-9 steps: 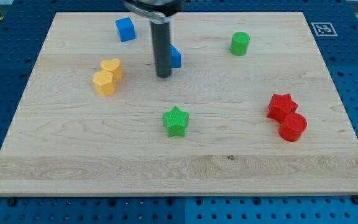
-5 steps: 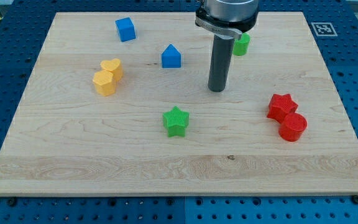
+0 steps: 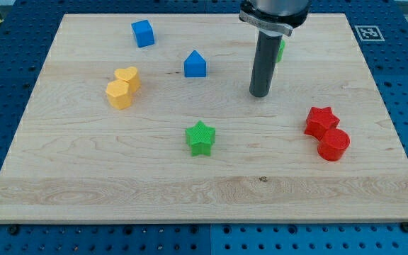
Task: Push the green circle towards the bottom center
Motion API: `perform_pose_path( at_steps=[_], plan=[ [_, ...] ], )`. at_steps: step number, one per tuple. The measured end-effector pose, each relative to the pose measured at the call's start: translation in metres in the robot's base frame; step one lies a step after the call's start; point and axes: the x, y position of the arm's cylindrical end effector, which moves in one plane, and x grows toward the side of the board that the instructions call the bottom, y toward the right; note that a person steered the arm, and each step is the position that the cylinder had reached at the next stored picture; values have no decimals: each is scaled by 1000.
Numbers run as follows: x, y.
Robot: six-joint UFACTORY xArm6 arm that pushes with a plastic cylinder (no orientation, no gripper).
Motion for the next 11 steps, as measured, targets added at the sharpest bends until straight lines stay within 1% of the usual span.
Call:
perform_pose_path(
  at_steps=[1, 4, 5, 6, 7, 8, 9, 10, 11],
  plan=[
    [-11, 12],
    [-45, 75],
    [-78, 90],
    [-133, 91],
    [-144, 48],
    [-135, 26],
    [-120, 27],
    [-116, 41],
    [-116, 74]
  ],
)
